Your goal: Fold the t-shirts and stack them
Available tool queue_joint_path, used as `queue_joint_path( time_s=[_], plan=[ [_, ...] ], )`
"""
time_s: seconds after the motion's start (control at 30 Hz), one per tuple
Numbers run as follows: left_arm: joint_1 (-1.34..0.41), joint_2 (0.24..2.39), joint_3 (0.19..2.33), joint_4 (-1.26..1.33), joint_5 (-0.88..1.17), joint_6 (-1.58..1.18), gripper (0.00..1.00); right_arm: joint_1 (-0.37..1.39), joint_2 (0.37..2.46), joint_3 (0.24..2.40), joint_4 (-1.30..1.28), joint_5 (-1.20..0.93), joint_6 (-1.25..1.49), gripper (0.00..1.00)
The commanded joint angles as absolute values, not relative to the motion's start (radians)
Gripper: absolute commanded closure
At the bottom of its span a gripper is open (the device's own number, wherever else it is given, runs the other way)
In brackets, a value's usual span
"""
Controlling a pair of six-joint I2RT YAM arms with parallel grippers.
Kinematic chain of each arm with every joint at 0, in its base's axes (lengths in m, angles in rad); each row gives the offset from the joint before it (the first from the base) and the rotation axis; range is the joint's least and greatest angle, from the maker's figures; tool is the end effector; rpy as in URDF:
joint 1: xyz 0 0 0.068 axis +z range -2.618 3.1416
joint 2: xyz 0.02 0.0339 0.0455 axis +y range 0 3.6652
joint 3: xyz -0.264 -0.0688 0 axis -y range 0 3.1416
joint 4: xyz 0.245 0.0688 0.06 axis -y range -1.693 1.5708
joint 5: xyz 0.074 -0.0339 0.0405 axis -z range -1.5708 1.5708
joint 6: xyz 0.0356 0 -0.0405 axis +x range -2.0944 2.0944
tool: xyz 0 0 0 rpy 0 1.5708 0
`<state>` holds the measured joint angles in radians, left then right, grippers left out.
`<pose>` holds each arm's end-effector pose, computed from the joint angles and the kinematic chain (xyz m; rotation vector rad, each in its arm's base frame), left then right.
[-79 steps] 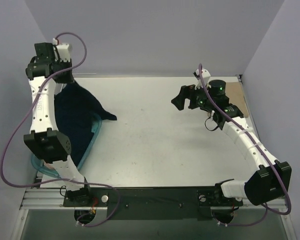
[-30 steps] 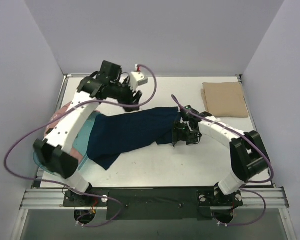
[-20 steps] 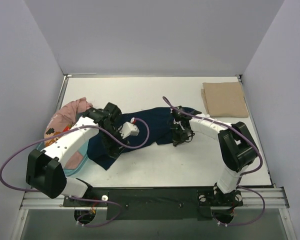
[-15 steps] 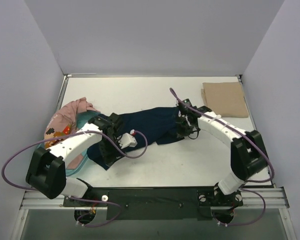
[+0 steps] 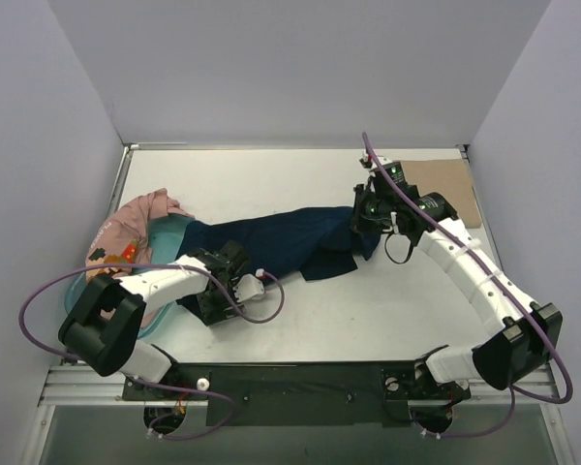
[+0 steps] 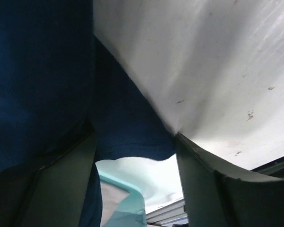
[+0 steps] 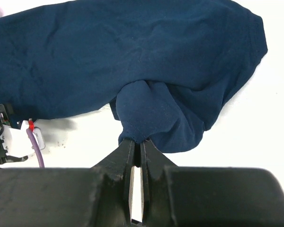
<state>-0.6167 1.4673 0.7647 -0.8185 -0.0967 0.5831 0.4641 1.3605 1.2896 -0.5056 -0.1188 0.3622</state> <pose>0.1847 -0.1267 0.1543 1.7396 2.5499 0.1481 0.2710 0.1404 0.3546 -0.1833 2.1977 0.6002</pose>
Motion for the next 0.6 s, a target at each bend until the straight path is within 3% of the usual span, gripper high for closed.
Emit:
queue_joint_path(
  time_s=[0.0,0.03,0.07,0.1,0.23,0.47,0.57],
  plan=[
    [-0.627,1.476,0.726,-0.645,-0.139,0.584,0.33,0.448,1.305,1.35,-0.564,-0.086,0.351,1.0],
    [-0.627,1.482,0.716,-0.631,-0.146,0.584,0.53,0.44,1.293,1.359,-0.572,-0.078,0.348,1.0],
    [-0.627,1.483,0.712,-0.624,-0.155,0.589,0.65,0.436,1.286,1.365,-0.574,-0.078,0.347,1.0],
    [-0.627,1.483,0.715,-0.623,-0.163,0.589,0.95,0.422,1.27,1.379,-0.58,-0.078,0.344,1.0],
    [-0.623,1.43,0.843,-0.699,-0.231,0.565,1.0,0.365,1.221,1.44,-0.603,-0.084,0.324,1.0],
    [-0.614,1.347,1.475,-0.903,-0.33,0.589,1.0,0.284,1.131,1.679,-0.67,-0.003,0.22,1.0],
    [-0.612,1.332,1.647,-0.901,-0.399,0.627,1.0,0.282,1.091,1.785,-0.672,0.109,0.18,1.0]
  ],
)
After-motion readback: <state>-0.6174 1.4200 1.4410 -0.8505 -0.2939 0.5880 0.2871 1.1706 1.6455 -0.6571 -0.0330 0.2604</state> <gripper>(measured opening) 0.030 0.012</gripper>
